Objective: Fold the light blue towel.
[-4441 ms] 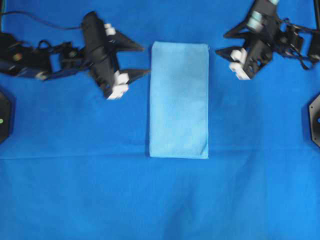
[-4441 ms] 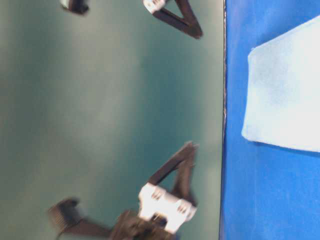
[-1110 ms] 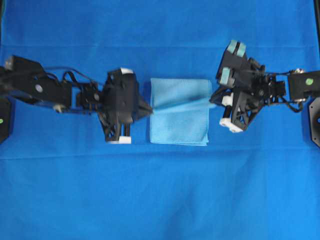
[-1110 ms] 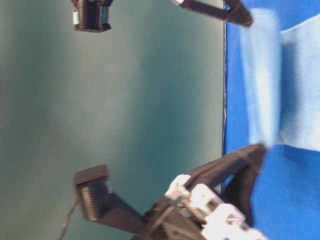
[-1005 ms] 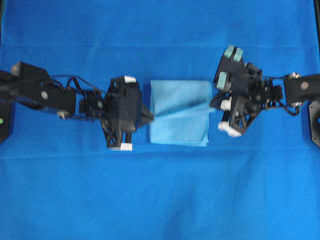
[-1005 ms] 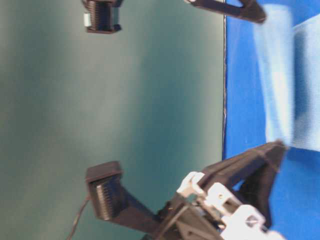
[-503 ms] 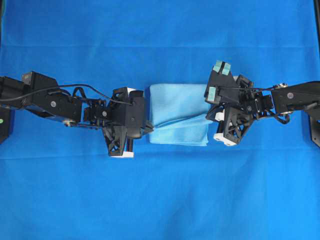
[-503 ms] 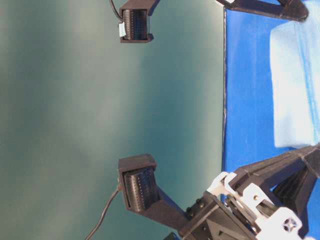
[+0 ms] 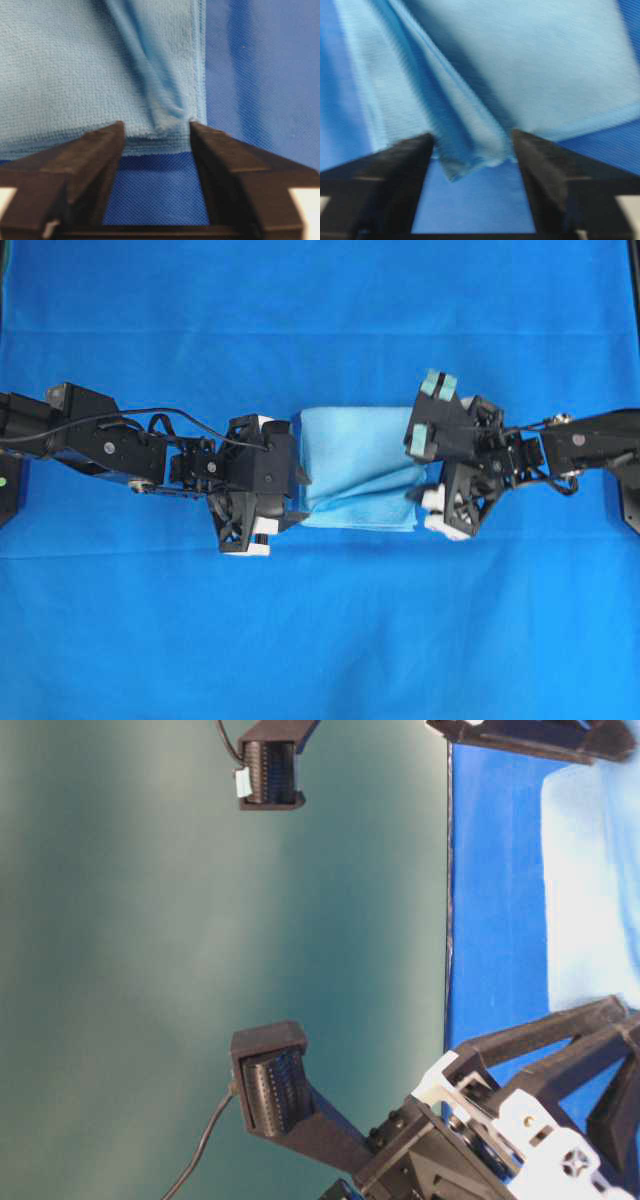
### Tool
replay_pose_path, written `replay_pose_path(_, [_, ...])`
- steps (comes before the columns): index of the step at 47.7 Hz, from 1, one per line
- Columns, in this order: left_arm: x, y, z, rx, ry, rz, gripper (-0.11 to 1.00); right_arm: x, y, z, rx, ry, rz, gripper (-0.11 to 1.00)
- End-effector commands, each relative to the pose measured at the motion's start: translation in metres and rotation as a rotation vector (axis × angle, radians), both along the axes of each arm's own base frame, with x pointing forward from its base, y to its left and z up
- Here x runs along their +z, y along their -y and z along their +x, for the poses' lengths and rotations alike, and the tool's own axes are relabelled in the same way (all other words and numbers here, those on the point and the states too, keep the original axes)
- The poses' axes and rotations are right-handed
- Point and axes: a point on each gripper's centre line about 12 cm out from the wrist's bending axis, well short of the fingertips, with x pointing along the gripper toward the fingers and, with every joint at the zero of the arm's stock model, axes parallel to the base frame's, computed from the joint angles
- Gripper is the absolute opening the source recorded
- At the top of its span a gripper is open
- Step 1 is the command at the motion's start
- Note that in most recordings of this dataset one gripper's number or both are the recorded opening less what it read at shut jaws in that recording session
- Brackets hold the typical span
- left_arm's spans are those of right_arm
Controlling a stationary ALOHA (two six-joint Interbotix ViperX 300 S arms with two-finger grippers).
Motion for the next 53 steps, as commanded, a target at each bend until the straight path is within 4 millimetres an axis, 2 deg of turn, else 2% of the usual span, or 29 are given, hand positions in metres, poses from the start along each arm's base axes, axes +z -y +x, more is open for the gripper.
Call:
replay_pose_path(1, [0.020, 0.000, 0.005, -0.002, 0.055, 0.002, 0.57, 0.015, -0.008, 0.007, 0.020, 0.040, 0.001, 0.65])
replay_pose_path(5, [0.029, 0.000, 0.003, -0.003, 0.071, 0.003, 0.55, 0.024, -0.014, 0.007, 0.036, 0.054, -0.003, 0.58])
replay_pose_path(20, [0.080, -0.001, -0.024, -0.012, 0.115, 0.004, 0.55, 0.081, -0.027, -0.008, 0.066, 0.133, -0.027, 0.58])
replay_pose_path(32, [0.119, -0.003, -0.064, -0.011, 0.235, 0.002, 0.55, 0.120, -0.020, -0.034, 0.082, 0.253, -0.068, 0.58])
replay_pose_path(46, [0.147, -0.012, -0.121, 0.012, 0.399, 0.001, 0.55, 0.155, -0.006, -0.082, 0.082, 0.430, -0.131, 0.58])
replay_pose_path(53, [0.154, -0.016, -0.151, 0.028, 0.465, 0.002, 0.55, 0.160, 0.000, -0.105, 0.076, 0.492, -0.151, 0.58])
